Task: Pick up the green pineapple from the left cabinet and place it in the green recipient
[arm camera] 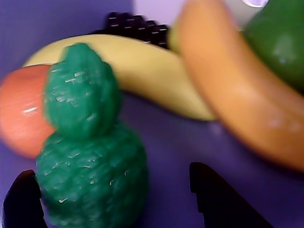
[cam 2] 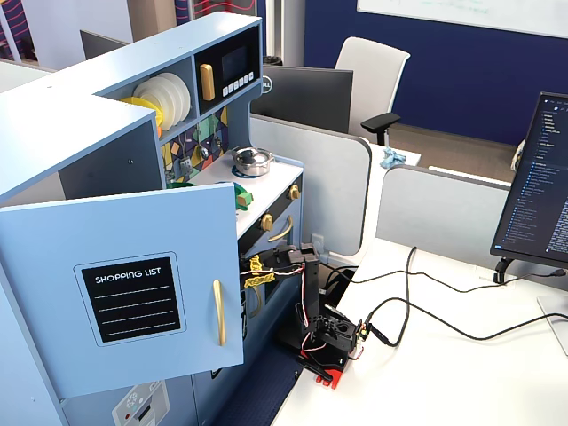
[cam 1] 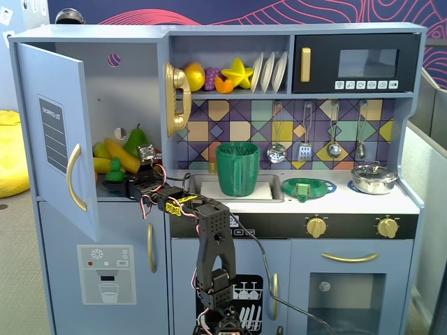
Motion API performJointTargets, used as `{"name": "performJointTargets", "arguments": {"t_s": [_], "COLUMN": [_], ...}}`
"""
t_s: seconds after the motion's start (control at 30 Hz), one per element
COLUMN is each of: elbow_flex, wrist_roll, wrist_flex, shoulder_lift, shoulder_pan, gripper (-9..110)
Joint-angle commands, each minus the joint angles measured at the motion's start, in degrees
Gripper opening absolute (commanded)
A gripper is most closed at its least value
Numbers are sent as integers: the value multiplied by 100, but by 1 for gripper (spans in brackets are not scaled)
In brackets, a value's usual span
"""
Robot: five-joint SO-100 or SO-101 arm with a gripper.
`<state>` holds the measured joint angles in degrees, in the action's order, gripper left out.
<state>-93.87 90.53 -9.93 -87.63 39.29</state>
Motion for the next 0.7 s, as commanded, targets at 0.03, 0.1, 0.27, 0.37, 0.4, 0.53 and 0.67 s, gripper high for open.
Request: {"name": "performJointTargets", "arguments": {"t_s": [0.03, 0.1, 0.27, 0.37, 0.4, 0.53, 0.67], "elbow_flex": [993, 1248, 1907, 1978, 1942, 1635, 1310], "wrist_roll": [-88, -53, 44, 220, 237, 396, 589], "wrist_flex": [123, 167, 431, 527, 571, 483, 545], "shoulder_lift": [334, 580, 1107, 1195, 1169, 844, 272], "shoulder_pan": [-18, 9, 141, 237, 255, 281, 237], "gripper": [33, 33, 20, 0, 0, 0, 0]}}
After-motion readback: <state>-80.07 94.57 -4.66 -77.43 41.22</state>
